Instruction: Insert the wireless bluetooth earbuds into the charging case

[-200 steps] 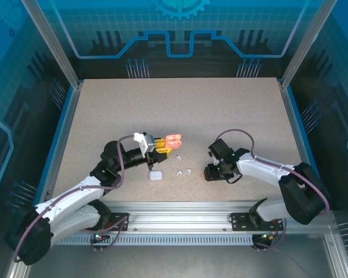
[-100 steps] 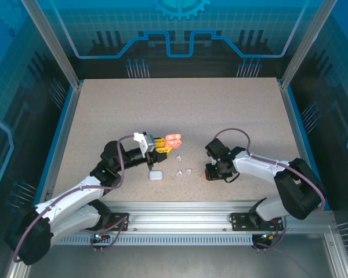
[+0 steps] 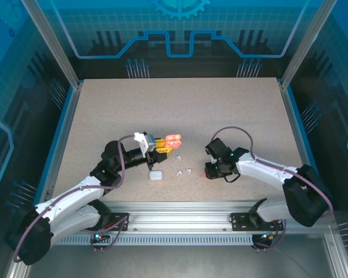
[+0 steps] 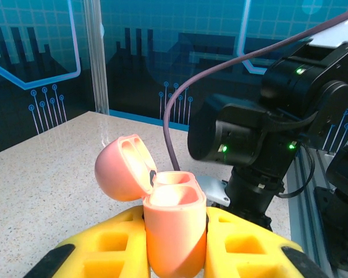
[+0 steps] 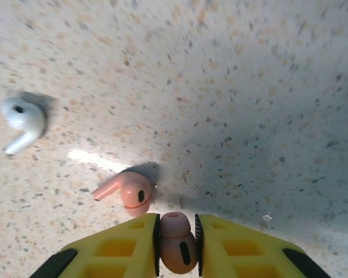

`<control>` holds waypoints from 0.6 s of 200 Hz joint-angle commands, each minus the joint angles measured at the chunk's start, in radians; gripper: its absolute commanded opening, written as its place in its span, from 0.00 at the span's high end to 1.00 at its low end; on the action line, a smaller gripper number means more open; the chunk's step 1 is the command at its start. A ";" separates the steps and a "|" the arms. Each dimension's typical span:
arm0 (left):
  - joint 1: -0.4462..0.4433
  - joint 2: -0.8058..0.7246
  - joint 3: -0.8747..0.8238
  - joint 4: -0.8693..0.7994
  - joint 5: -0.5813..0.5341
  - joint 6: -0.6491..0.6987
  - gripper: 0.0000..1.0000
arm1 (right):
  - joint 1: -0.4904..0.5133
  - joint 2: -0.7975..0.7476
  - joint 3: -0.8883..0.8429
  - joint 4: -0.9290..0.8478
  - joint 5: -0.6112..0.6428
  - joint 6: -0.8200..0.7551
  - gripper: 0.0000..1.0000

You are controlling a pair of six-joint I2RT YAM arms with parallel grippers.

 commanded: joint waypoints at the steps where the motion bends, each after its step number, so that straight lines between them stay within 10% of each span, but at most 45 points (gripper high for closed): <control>1: -0.005 0.024 0.005 0.034 0.019 -0.048 1.00 | 0.015 -0.073 0.041 -0.033 0.037 -0.107 0.78; 120: -0.014 0.157 0.105 0.002 0.063 -0.190 1.00 | 0.047 -0.395 0.239 0.105 0.089 -0.736 0.79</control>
